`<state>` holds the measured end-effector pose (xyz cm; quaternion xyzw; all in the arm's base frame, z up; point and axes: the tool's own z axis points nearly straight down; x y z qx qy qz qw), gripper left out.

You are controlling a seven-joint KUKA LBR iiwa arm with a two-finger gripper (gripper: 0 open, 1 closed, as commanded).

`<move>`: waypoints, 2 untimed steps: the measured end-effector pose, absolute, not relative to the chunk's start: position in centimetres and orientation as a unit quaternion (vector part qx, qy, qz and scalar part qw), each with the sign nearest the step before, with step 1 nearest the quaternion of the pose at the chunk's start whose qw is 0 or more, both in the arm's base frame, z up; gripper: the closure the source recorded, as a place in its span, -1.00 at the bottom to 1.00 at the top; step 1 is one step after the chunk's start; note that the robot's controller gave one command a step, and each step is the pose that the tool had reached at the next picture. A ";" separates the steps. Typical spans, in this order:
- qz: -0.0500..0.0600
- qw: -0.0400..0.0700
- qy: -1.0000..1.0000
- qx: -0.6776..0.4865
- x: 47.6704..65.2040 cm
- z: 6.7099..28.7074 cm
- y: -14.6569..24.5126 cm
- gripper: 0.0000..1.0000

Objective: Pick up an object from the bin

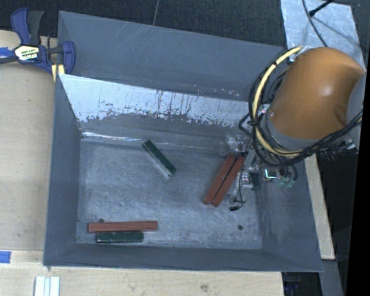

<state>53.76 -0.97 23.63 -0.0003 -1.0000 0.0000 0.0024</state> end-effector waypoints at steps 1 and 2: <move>0.000 0.000 -1.000 0.004 50.6 22.6 -0.1 -1.00; 0.000 0.002 -0.998 0.060 56.7 7.3 -4.9 -1.00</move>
Offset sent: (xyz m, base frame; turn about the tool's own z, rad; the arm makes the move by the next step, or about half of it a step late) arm -0.0310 0.0086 -0.0102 -0.0084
